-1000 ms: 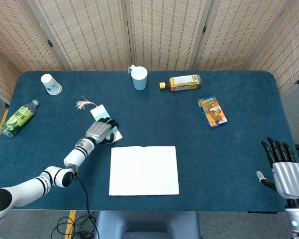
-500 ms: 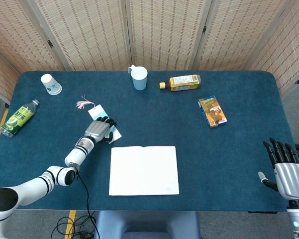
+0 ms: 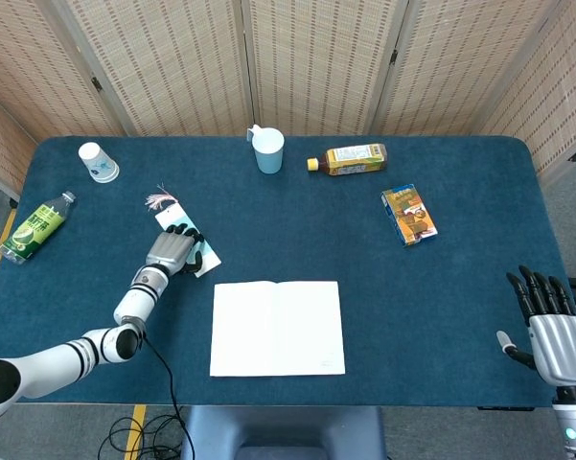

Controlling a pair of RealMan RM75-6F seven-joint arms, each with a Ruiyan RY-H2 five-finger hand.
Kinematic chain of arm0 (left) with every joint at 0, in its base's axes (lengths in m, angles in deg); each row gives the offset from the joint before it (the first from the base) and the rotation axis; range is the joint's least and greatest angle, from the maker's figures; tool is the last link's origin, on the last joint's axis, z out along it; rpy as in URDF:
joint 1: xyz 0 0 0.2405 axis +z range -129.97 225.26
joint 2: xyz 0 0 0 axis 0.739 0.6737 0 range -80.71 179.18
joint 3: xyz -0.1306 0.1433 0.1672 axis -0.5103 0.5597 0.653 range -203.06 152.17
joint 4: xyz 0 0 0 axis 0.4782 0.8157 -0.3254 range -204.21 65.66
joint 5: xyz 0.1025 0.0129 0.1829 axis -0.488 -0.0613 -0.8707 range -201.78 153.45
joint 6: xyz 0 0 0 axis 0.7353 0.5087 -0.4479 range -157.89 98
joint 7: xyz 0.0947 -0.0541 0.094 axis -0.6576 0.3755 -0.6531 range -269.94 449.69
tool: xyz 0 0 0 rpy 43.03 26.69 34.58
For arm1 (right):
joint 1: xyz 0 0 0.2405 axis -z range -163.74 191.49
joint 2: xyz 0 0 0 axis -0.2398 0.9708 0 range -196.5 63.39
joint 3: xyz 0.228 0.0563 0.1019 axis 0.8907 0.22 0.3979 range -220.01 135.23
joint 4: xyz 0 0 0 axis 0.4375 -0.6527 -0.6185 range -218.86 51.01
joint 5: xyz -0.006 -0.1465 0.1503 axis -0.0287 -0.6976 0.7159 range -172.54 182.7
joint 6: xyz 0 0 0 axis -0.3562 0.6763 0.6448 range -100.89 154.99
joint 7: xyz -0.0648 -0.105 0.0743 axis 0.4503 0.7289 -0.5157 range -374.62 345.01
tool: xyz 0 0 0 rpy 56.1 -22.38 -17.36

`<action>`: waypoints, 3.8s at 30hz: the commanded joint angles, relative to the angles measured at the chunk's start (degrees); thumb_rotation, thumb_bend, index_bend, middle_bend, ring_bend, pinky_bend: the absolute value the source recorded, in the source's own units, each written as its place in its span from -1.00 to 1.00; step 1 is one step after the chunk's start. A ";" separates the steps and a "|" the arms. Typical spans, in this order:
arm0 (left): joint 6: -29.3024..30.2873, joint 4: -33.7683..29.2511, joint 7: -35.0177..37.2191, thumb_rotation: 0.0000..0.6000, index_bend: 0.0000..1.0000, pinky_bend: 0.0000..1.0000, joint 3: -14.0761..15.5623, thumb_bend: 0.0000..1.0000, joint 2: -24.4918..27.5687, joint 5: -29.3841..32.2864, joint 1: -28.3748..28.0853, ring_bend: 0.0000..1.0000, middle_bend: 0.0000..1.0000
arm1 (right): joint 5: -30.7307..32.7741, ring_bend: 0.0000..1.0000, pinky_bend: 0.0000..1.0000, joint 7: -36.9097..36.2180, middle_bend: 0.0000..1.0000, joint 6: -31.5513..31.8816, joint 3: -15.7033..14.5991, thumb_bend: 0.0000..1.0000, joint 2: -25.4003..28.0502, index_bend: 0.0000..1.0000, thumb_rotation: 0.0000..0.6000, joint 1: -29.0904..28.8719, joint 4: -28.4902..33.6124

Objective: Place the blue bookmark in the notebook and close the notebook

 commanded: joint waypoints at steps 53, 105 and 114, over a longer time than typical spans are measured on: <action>13.70 -21.19 -9.62 -0.15 -0.58 -0.78 3.22 0.42 3.93 -7.76 2.44 -0.97 -0.66 | -1.39 -1.00 -1.00 -2.22 -0.96 2.43 -0.64 -0.58 -0.03 -1.00 1.00 1.91 -1.10; 6.41 -4.92 -17.95 -0.05 -0.55 -0.78 4.62 0.42 1.34 14.79 -3.28 -0.97 -0.63 | -1.25 -1.00 -1.00 -3.55 -0.96 2.08 -0.79 -0.58 -0.45 -1.00 1.00 2.65 -2.26; 9.37 -16.14 -18.96 -0.05 -0.54 -0.78 6.55 0.42 8.01 17.76 -2.73 -0.97 -0.62 | -1.89 -1.00 -1.00 -4.25 -0.96 2.80 -0.89 -0.58 -0.39 -1.00 1.00 2.95 -2.67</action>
